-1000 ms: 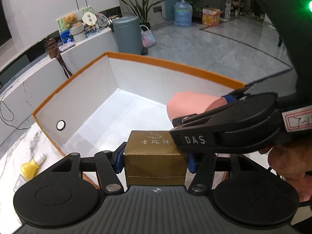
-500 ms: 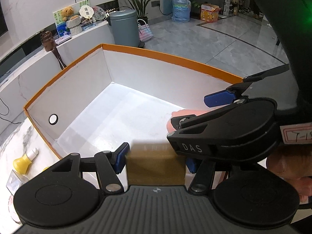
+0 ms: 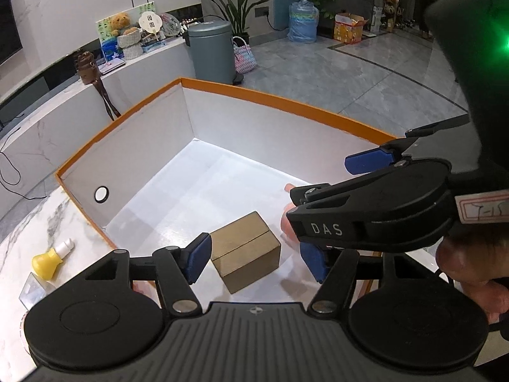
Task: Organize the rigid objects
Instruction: 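Open the right tool to drop the pink cylinder while the left tool releases the gold box, then move both open tools back over the table objects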
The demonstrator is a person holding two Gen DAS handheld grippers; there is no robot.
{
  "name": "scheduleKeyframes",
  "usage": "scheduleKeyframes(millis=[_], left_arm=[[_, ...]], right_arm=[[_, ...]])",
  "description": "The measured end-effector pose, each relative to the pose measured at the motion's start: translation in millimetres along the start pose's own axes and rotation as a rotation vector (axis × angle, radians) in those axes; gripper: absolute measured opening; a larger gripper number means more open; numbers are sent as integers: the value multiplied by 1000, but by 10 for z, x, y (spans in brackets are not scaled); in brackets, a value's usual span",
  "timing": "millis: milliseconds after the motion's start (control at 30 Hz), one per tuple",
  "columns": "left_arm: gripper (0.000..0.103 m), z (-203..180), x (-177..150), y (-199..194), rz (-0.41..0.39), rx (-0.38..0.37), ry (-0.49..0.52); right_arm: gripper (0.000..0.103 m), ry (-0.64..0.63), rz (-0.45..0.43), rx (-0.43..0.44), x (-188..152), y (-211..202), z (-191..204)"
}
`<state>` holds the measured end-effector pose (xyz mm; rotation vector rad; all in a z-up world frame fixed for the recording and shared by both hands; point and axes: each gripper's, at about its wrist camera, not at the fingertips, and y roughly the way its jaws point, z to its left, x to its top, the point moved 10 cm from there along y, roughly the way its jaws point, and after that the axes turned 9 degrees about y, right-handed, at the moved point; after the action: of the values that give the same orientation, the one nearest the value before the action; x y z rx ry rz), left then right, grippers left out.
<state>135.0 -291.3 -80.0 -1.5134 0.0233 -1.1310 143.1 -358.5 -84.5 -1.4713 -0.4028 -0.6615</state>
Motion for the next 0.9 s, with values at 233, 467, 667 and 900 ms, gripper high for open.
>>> scheduleKeyframes(millis=[233,467,667,900], left_arm=[[75,146,-21,-216,-41,12,-30],[76,403,-96,-486,-84,48,-67],[76,620,-186,-728,-114,82,-95],[76,834,-373,-927,-111,131,-106]], right_arm=[[60,-3,-26,4,41,-114,59],[61,-12,-52,20,72,-227,203],[61,-21,-66,31,85,-286,350],[61,-40,-84,47,66,-357,545]])
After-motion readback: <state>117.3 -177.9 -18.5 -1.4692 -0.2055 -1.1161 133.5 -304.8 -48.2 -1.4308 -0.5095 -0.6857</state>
